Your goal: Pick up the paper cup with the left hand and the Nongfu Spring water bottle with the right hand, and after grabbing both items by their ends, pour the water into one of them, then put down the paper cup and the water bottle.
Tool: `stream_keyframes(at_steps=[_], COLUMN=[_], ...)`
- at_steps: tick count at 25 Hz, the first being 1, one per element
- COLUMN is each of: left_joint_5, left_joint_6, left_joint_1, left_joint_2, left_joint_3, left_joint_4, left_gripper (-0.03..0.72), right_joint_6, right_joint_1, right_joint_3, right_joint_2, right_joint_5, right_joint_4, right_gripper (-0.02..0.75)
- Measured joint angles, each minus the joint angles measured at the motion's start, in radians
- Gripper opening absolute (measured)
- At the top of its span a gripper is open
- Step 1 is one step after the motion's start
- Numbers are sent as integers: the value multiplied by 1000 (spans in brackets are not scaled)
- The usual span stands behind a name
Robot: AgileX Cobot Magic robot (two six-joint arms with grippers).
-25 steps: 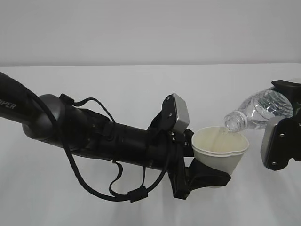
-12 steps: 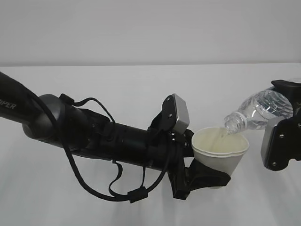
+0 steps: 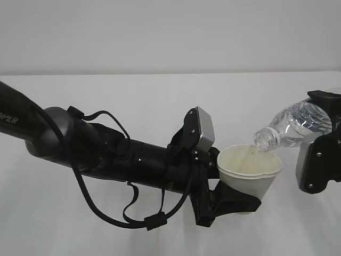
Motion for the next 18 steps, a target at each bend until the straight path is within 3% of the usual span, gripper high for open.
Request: stream_keyframes(at_steps=[18], left_joint_5=[2], left_joint_6=[-4], left_joint_1=[0], left_joint_2=[0], left_joint_3=[0], left_joint_4=[6], left_gripper=[449], right_joint_6=[-17], right_joint_1=[0], right_joint_3=[0], right_joint_2=[0], right_joint_5=[-1], right_joint_4=[0], right_gripper=[428])
